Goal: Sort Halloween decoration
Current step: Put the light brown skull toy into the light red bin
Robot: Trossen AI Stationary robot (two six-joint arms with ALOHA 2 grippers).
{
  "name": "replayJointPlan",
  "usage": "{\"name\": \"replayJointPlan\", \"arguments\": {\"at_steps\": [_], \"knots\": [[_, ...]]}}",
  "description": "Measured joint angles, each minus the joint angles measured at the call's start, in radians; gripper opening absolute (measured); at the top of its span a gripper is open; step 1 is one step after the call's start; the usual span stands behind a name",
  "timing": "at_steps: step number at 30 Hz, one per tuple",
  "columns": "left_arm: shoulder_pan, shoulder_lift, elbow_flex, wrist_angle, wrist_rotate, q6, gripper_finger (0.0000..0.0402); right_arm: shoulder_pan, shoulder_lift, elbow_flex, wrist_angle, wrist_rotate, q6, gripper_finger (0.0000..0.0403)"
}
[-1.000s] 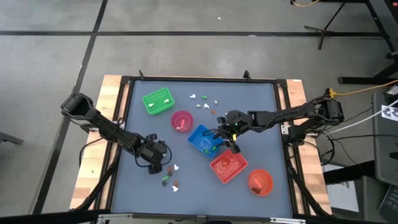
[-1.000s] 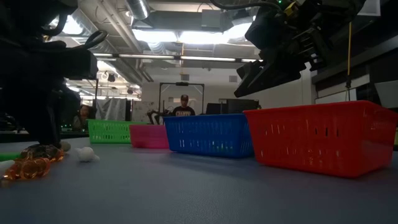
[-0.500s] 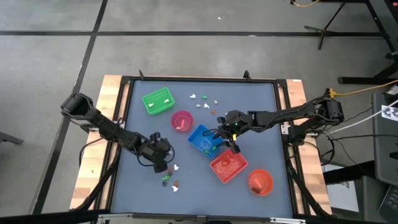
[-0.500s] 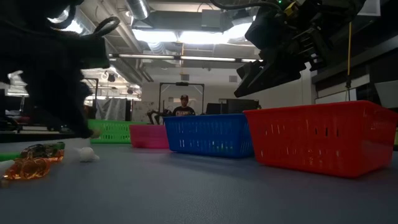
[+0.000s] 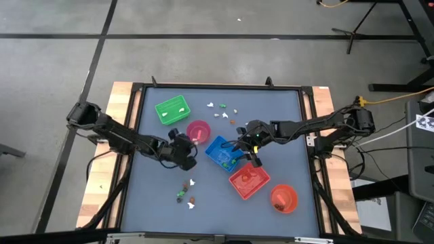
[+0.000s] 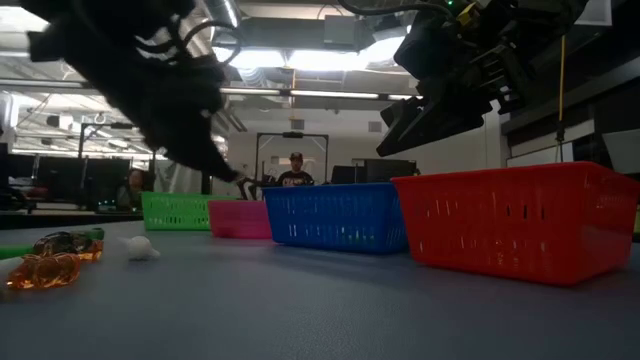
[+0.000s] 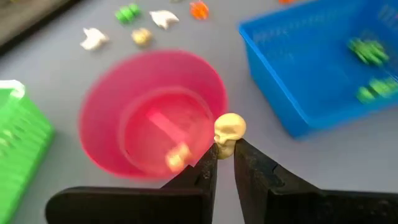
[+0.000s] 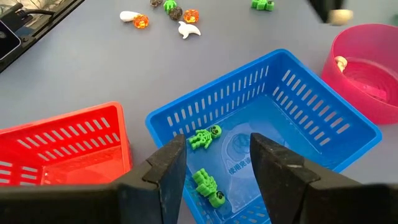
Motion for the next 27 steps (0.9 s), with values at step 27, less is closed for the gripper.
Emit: {"name": "replayJointPlan", "arguments": {"at_steps": [27], "knots": [[0.183,0.000,0.000,0.099,-0.008,0.133,0.0034,0.000,0.000,0.000,0.000,0.070,-0.001,0.0177]]}}
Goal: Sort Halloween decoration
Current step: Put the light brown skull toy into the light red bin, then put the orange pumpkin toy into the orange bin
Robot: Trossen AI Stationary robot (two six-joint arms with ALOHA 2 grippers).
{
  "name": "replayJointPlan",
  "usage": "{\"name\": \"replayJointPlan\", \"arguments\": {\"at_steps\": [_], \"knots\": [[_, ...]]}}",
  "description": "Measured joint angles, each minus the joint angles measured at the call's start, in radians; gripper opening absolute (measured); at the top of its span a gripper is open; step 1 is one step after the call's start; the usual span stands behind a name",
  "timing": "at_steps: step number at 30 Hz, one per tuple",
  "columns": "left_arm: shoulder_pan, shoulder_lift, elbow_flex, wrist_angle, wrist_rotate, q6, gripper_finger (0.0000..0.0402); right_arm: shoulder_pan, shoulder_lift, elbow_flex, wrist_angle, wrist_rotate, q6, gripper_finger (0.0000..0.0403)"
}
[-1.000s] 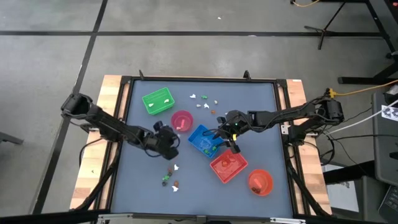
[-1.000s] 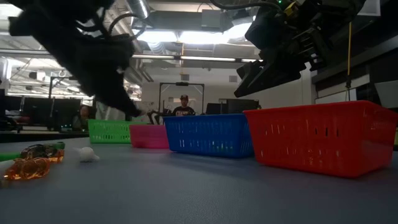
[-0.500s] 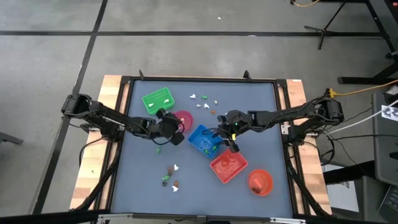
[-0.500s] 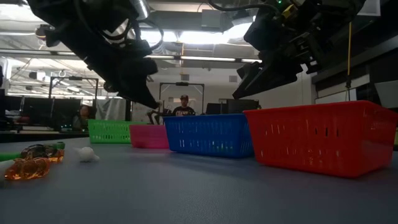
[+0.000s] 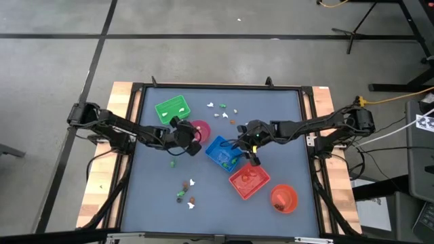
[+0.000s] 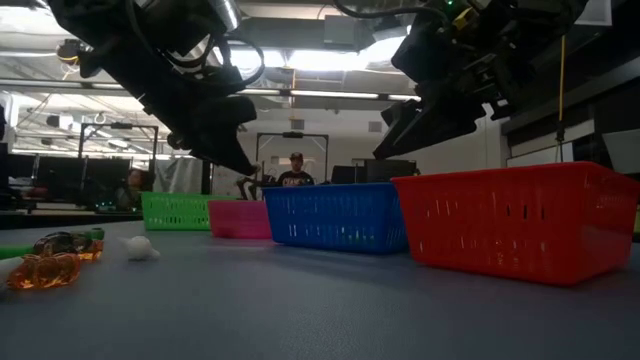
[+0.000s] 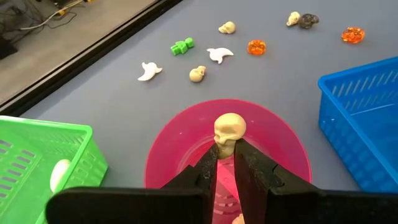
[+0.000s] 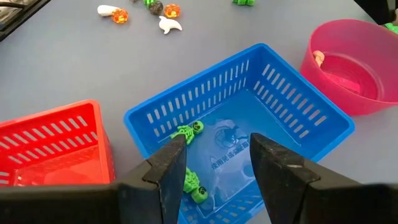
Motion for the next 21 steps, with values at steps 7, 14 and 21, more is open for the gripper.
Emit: {"name": "replayJointPlan", "arguments": {"at_steps": [7,14,21], "knots": [[0.000,0.000,0.000,0.000,0.000,0.000,0.0034,0.000,0.000,0.000,0.000,0.001,0.000,0.0177],[0.000,0.000,0.000,0.000,0.000,-0.001,0.0055,0.000,0.000,0.000,0.004,0.002,0.001,0.0177],[0.000,0.000,0.000,0.000,0.000,-0.001,0.0122,0.000,0.000,0.000,0.003,0.002,0.001,0.0177]]}}
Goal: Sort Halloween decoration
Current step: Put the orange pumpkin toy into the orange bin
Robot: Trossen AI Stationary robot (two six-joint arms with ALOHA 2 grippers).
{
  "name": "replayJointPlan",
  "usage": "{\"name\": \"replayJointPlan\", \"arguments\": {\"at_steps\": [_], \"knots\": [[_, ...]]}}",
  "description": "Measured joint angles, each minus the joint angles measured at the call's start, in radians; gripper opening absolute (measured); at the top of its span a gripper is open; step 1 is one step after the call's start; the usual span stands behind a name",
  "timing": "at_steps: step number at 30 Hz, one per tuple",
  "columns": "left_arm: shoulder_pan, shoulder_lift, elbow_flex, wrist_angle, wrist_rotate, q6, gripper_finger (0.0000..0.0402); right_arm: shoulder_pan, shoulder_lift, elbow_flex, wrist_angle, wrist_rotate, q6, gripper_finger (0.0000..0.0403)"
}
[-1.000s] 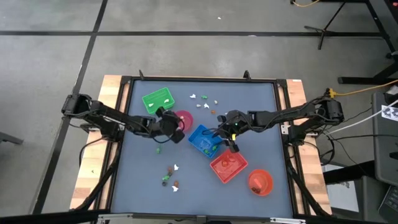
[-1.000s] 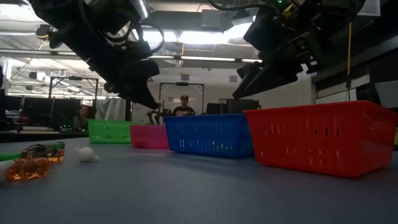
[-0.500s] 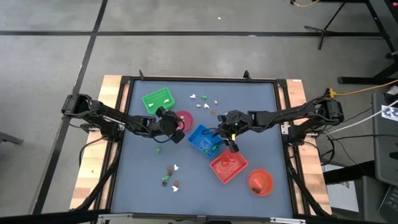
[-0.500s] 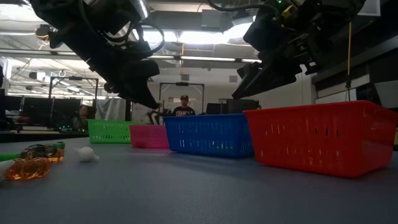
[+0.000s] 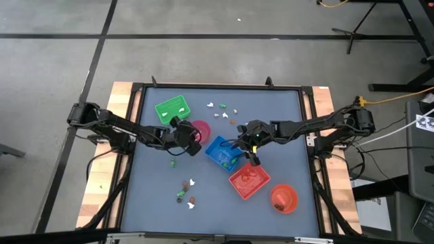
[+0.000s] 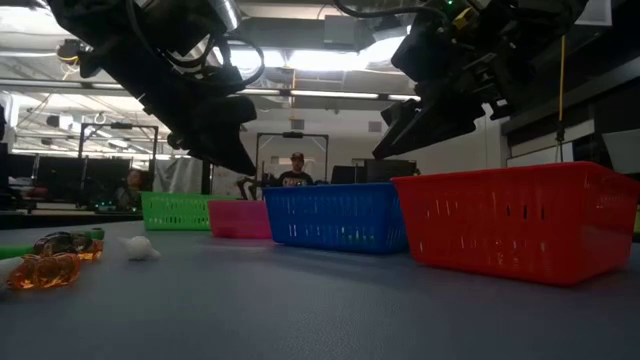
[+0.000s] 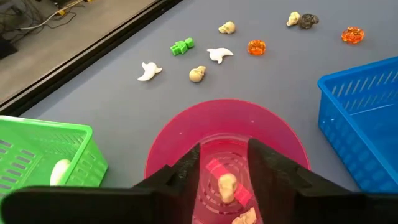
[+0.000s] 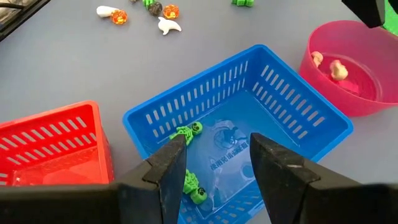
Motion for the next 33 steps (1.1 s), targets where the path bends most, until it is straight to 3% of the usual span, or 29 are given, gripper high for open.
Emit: {"name": "replayJointPlan", "arguments": {"at_steps": [5,14,18,26,33], "knots": [[0.000,0.000,0.000,0.000,0.000,-0.001,0.0137,0.000,-0.014,0.000,-0.015,0.050,0.000,0.0177],[0.000,0.000,0.000,0.001,0.001,-0.002,0.0138,0.000,-0.133,0.000,-0.151,0.339,0.000,0.0177],[0.000,0.000,0.000,0.001,0.001,-0.002,0.0138,0.000,-0.150,0.000,-0.229,0.412,0.000,0.0177],[0.000,0.000,0.000,0.001,0.001,-0.002,0.0138,-0.010,-0.146,0.000,-0.398,0.438,0.009,0.0177],[0.000,0.000,0.000,0.000,0.001,-0.002,0.0138,-0.107,-0.122,0.000,-0.422,0.334,0.027,0.0177]]}}
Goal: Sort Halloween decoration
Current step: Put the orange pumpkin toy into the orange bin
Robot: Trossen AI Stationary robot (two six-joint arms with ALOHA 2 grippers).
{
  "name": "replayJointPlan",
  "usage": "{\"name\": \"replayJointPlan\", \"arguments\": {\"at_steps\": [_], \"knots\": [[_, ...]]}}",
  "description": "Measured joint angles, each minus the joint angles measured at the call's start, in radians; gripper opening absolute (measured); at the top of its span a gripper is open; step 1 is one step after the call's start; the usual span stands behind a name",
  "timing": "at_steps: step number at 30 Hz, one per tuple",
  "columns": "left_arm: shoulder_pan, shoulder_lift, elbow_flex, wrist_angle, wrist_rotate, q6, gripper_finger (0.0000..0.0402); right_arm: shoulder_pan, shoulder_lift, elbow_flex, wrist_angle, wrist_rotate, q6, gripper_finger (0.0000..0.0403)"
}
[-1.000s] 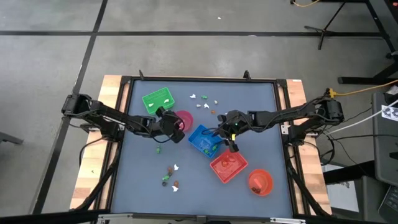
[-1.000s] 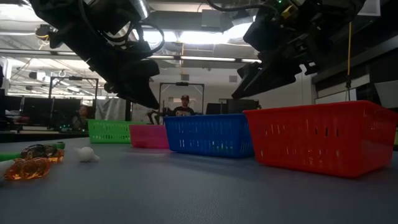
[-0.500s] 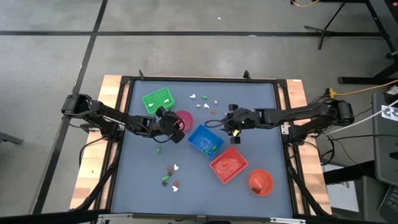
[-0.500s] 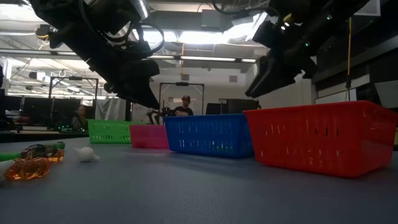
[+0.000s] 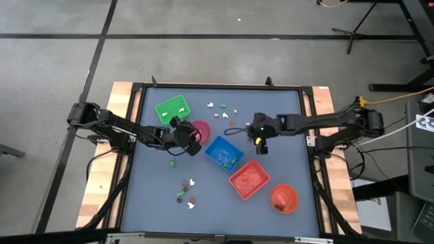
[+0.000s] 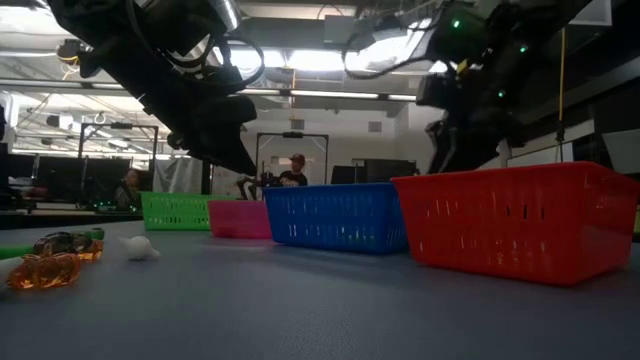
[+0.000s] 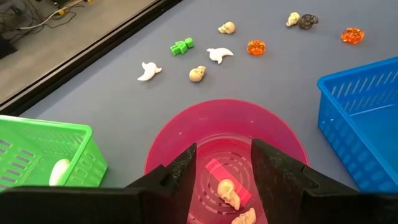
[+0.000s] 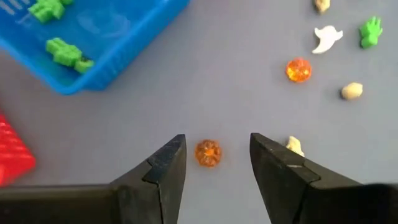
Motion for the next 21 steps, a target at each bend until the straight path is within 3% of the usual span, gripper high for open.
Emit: {"name": "replayJointPlan", "arguments": {"at_steps": [8,21], "knots": [[0.000,0.000,0.000,0.000,0.000,0.000,0.0137,-0.072,0.090,0.000,0.007,-0.135,-0.001,0.0177],[0.000,0.000,0.000,0.000,0.000,0.000,0.0137,-0.070,0.207,0.000,0.078,-0.112,-0.028,0.0177]]}}
